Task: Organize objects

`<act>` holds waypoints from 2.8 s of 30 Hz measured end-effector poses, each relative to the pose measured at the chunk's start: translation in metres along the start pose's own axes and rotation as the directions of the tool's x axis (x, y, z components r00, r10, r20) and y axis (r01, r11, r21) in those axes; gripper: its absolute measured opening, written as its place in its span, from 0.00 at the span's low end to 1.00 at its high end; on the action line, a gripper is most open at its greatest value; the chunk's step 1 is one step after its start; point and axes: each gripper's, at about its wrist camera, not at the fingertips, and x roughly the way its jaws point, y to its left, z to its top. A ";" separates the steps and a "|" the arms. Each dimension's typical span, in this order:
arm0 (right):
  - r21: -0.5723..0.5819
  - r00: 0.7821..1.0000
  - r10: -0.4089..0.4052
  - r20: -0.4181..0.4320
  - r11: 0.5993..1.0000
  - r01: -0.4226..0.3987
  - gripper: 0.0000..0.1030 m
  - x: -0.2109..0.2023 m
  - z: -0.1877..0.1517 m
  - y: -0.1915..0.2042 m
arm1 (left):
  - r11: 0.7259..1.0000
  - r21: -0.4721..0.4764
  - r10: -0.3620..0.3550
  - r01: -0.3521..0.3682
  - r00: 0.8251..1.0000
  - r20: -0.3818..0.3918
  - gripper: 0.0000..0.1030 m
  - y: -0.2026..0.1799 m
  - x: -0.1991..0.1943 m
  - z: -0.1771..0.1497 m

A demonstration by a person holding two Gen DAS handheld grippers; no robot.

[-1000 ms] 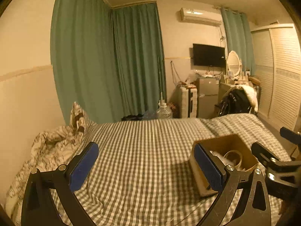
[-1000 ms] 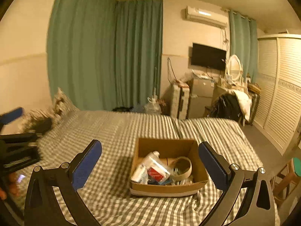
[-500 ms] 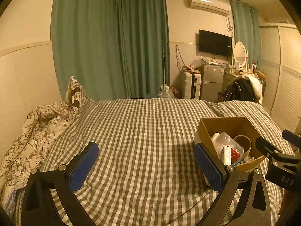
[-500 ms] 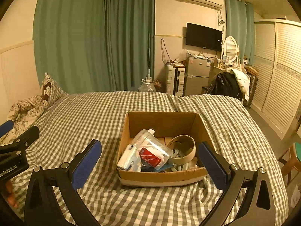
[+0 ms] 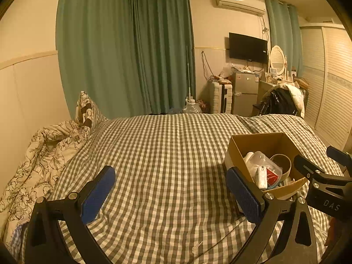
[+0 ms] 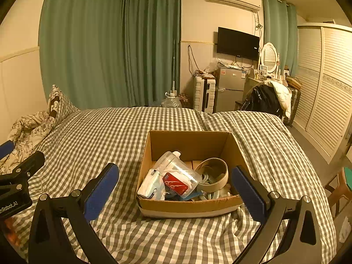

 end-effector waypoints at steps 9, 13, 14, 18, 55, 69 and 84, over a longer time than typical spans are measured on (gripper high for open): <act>0.000 1.000 0.002 -0.013 1.000 -0.002 1.00 0.003 -0.001 0.002 | 1.000 0.007 -0.002 0.002 1.000 -0.010 1.00 -0.003 0.002 -0.002; 0.006 1.000 0.003 -0.017 1.000 -0.003 1.00 0.004 -0.002 0.001 | 1.000 0.006 0.001 -0.001 1.000 -0.007 1.00 -0.002 0.001 -0.002; 0.007 1.000 0.002 -0.017 1.000 -0.002 1.00 0.004 -0.002 0.001 | 1.000 0.007 0.001 -0.001 1.000 -0.008 1.00 -0.002 0.001 -0.003; 0.008 1.000 0.003 -0.018 1.000 -0.003 1.00 0.004 -0.002 0.002 | 1.000 0.009 0.004 -0.004 1.000 -0.011 1.00 -0.001 0.002 -0.003; 0.007 1.000 0.008 -0.030 1.000 -0.008 1.00 0.007 -0.004 0.004 | 1.000 -0.003 0.003 -0.003 1.000 -0.022 1.00 0.000 0.002 -0.008; 0.011 0.999 0.008 -0.033 1.000 -0.008 1.00 0.008 -0.005 0.004 | 1.000 -0.004 0.009 -0.009 1.000 -0.022 1.00 0.001 0.002 -0.009; 0.014 0.999 0.006 -0.037 1.000 -0.006 1.00 0.009 -0.007 0.006 | 1.000 0.006 0.016 -0.016 1.000 -0.024 1.00 0.001 0.003 -0.010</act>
